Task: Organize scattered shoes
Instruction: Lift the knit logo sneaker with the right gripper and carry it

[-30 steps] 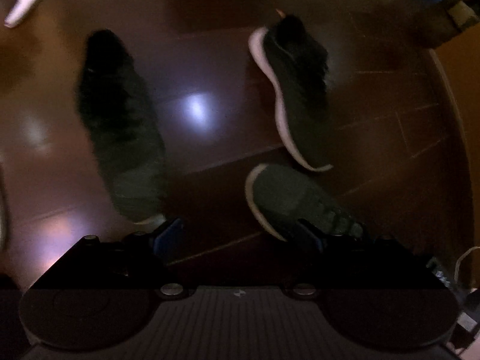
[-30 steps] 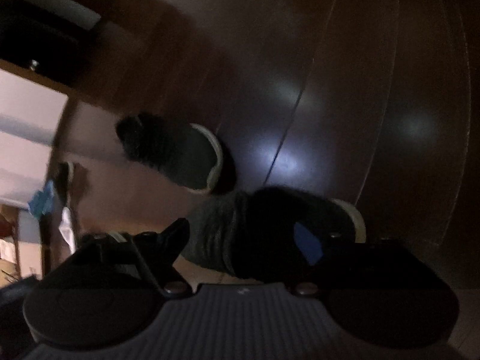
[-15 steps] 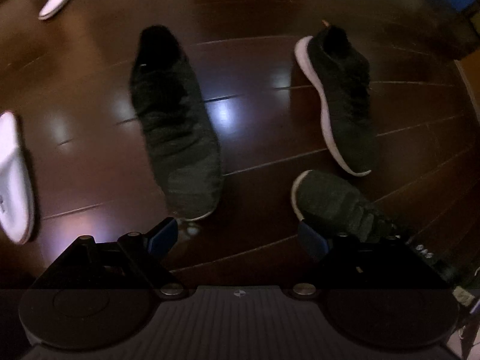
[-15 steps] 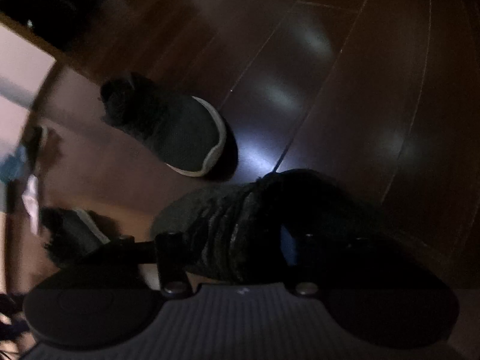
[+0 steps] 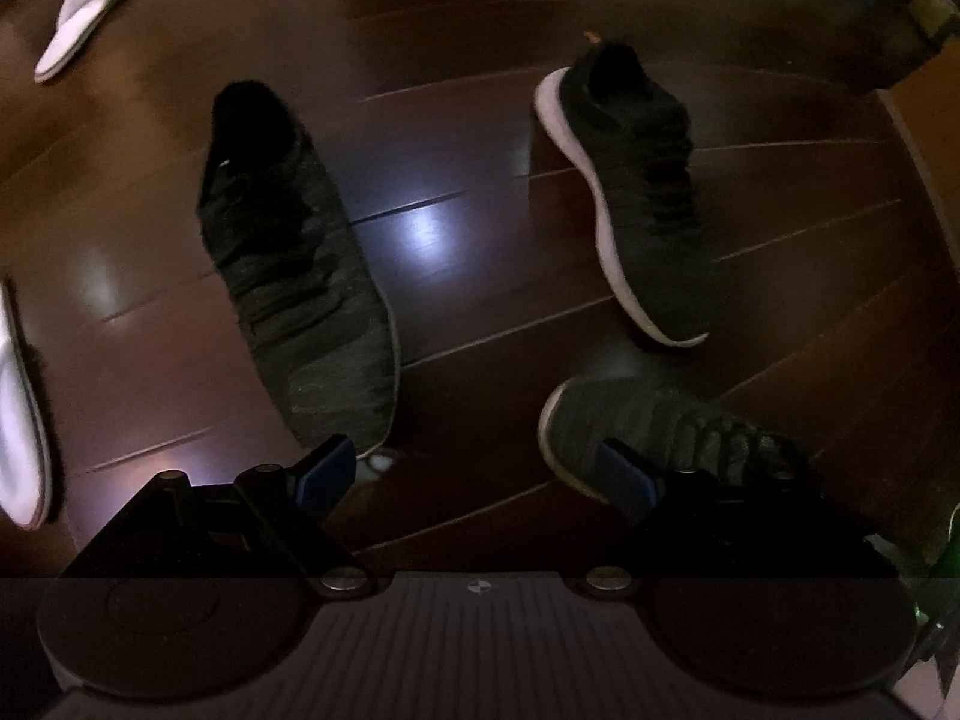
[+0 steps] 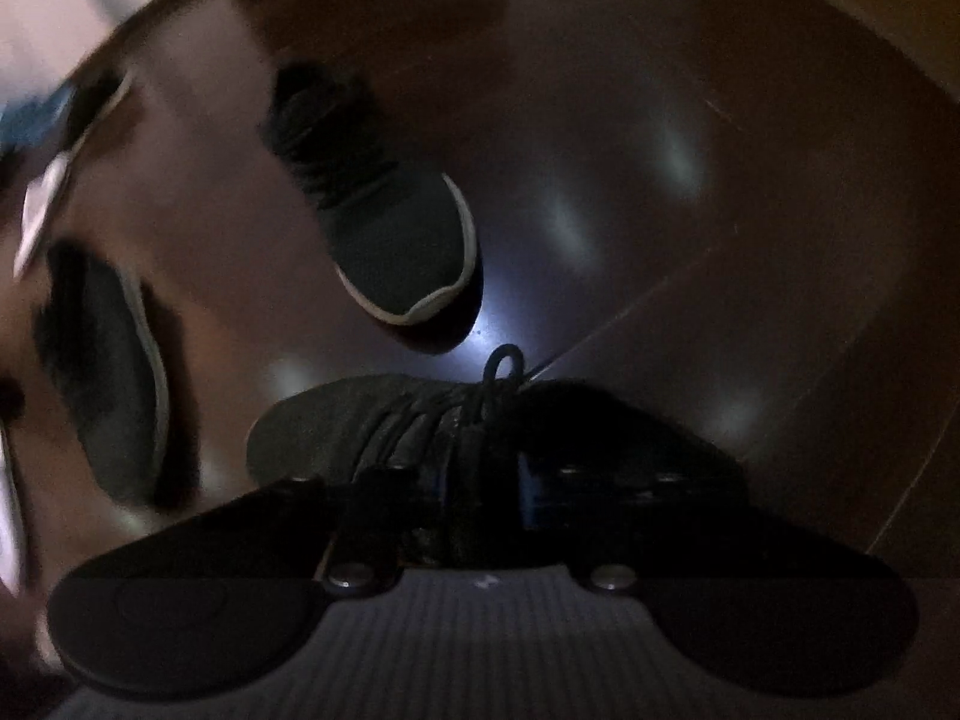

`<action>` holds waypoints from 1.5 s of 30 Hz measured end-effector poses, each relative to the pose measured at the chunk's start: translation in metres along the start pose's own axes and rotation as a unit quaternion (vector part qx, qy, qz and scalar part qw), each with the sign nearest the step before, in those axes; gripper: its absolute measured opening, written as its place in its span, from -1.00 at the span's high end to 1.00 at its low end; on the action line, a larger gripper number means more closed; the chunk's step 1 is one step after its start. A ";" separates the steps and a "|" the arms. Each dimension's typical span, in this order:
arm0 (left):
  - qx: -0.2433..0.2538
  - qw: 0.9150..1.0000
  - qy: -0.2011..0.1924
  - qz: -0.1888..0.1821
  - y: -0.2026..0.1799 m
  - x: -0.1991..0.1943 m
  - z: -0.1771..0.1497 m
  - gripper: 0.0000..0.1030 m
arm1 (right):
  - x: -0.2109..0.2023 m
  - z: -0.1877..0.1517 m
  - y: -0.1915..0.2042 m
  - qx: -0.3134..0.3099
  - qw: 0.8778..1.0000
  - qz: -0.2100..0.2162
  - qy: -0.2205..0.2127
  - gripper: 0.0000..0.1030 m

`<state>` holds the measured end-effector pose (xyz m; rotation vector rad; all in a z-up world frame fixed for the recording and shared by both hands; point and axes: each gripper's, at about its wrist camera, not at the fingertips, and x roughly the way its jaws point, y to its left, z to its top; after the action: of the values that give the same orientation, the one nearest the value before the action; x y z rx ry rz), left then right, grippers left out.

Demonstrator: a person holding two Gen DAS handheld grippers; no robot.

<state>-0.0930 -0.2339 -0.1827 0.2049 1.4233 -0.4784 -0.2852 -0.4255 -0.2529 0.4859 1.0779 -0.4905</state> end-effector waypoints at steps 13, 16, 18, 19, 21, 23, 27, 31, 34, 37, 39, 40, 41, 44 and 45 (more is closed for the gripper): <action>-0.009 1.000 0.017 -0.009 -0.011 0.013 -0.002 -0.76 | -0.001 0.008 -0.026 -0.277 0.958 -0.055 0.043 0.61; -0.011 1.000 0.025 -0.012 -0.018 0.018 -0.005 -0.76 | 0.002 0.009 -0.025 -0.332 0.940 -0.064 0.050 0.61; -0.008 0.999 0.029 -0.013 -0.023 0.021 -0.007 -0.76 | 0.007 0.013 -0.022 -0.377 0.922 -0.074 0.054 0.61; -0.003 0.999 0.031 -0.013 -0.027 0.024 -0.009 -0.76 | 0.010 0.014 -0.021 -0.399 0.912 -0.080 0.057 0.62; 0.009 0.999 0.035 -0.012 -0.037 0.028 -0.013 -0.76 | 0.013 0.016 -0.019 -0.420 0.902 -0.088 0.058 0.62; 0.017 0.999 0.037 -0.012 -0.042 0.030 -0.015 -0.76 | 0.019 0.017 -0.017 -0.455 0.882 -0.107 0.056 0.62; 0.023 0.999 0.039 -0.013 -0.047 0.033 -0.015 -0.76 | 0.026 0.018 -0.013 -0.473 0.871 -0.127 0.042 0.61; 0.015 0.999 0.041 -0.012 -0.045 0.035 -0.015 -0.76 | 0.031 0.013 -0.017 -0.458 0.878 -0.138 0.030 0.49; 0.012 0.999 0.043 -0.011 -0.043 0.035 -0.015 -0.76 | 0.032 0.010 -0.017 -0.435 0.888 -0.148 0.021 -0.06; 0.012 0.999 0.045 -0.011 -0.043 0.035 -0.015 -0.76 | 0.026 0.009 -0.019 -0.384 0.912 -0.143 0.003 -0.31; 0.012 0.999 0.045 -0.012 -0.044 0.034 -0.014 -0.76 | 0.022 0.012 -0.018 -0.353 0.925 -0.140 -0.006 -0.44; 0.013 0.999 0.045 -0.012 -0.044 0.034 -0.014 -0.76 | 0.020 0.014 -0.018 -0.342 0.929 -0.141 -0.010 -0.59; 0.014 0.999 0.046 -0.013 -0.044 0.034 -0.014 -0.76 | 0.015 0.014 -0.020 -0.312 0.939 -0.142 -0.022 -0.72; 0.014 0.999 0.046 -0.014 -0.042 0.034 -0.014 -0.77 | 0.000 0.014 -0.026 -0.210 0.966 -0.143 -0.057 -0.98; 0.013 0.999 0.047 -0.014 -0.042 0.034 -0.014 -0.77 | -0.003 0.012 -0.028 -0.177 0.972 -0.142 -0.063 -1.00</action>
<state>-0.1214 -0.2716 -0.2121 0.2306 1.5131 -0.5169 -0.2944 -0.4547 -0.2495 -0.0167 1.0882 -0.5568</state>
